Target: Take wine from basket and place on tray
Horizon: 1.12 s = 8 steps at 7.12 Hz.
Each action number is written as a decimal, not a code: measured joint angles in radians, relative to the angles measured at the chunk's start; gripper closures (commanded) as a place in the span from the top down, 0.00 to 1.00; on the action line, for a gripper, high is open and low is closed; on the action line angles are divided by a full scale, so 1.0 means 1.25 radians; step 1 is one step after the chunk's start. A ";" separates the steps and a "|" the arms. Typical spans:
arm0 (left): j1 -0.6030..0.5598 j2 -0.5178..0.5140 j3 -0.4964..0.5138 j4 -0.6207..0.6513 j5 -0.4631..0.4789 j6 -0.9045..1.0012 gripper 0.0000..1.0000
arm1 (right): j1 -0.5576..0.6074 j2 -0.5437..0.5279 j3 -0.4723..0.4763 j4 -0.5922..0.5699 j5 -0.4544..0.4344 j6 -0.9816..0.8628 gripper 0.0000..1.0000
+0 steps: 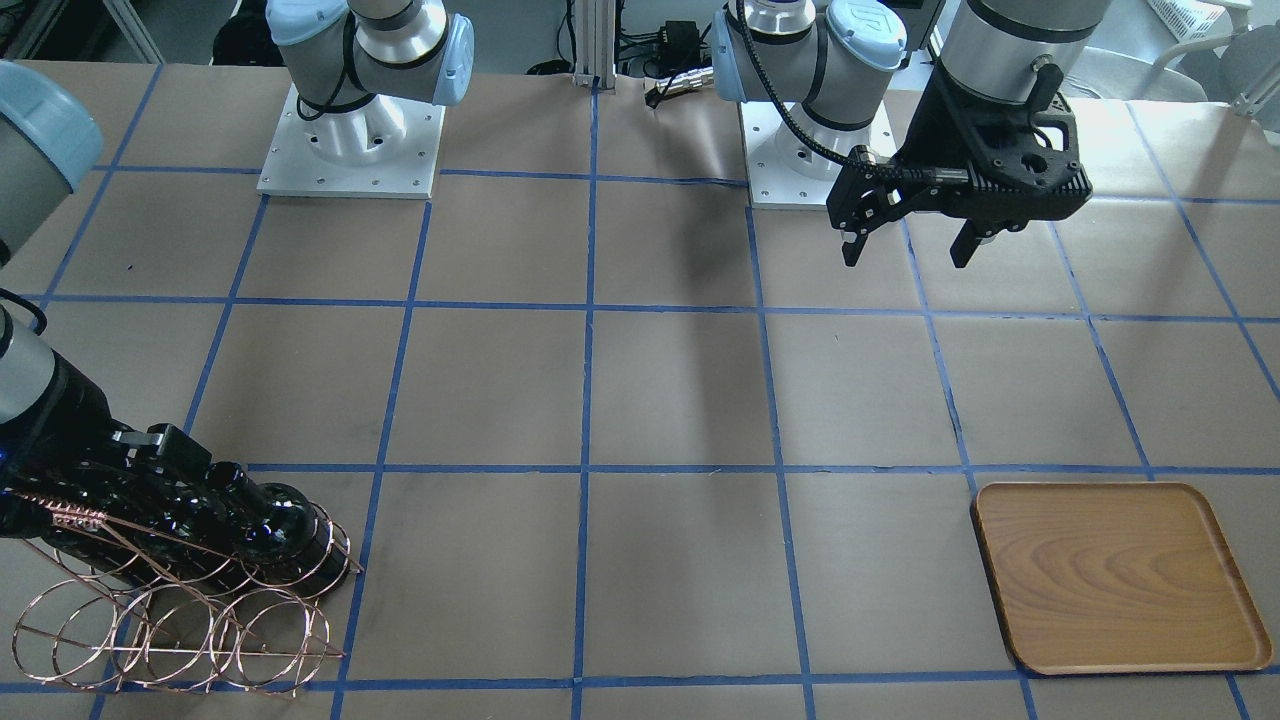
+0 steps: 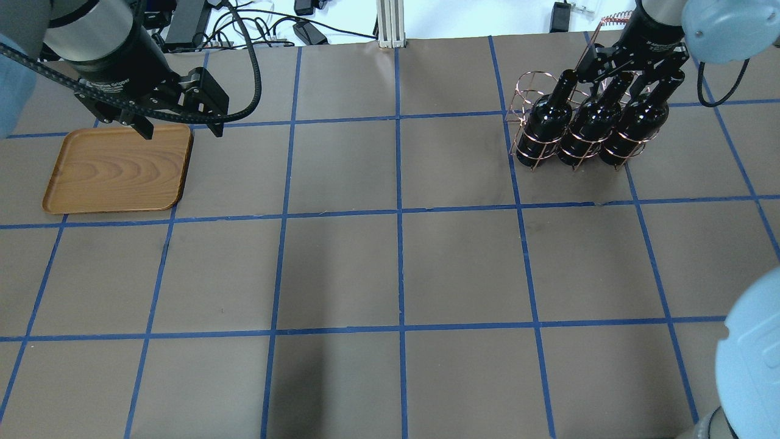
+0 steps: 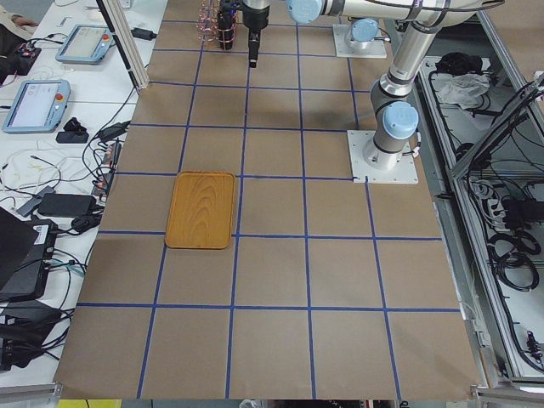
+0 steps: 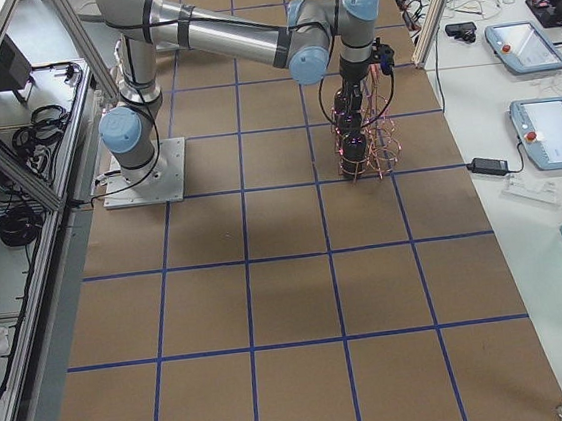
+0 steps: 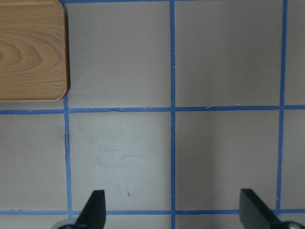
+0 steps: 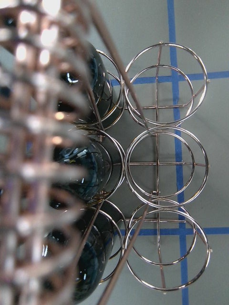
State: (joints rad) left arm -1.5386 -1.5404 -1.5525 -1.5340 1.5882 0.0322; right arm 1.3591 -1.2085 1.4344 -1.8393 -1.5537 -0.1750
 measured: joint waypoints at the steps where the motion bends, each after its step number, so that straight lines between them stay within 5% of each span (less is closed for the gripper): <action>1: 0.000 0.000 0.000 0.000 -0.001 0.000 1.00 | 0.000 0.000 0.000 0.002 -0.003 0.000 0.28; 8: 0.000 -0.001 0.000 0.001 -0.002 0.000 1.00 | 0.000 -0.005 0.000 0.009 -0.005 0.000 0.28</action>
State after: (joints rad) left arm -1.5386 -1.5417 -1.5526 -1.5328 1.5862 0.0322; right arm 1.3591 -1.2143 1.4343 -1.8281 -1.5601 -0.1748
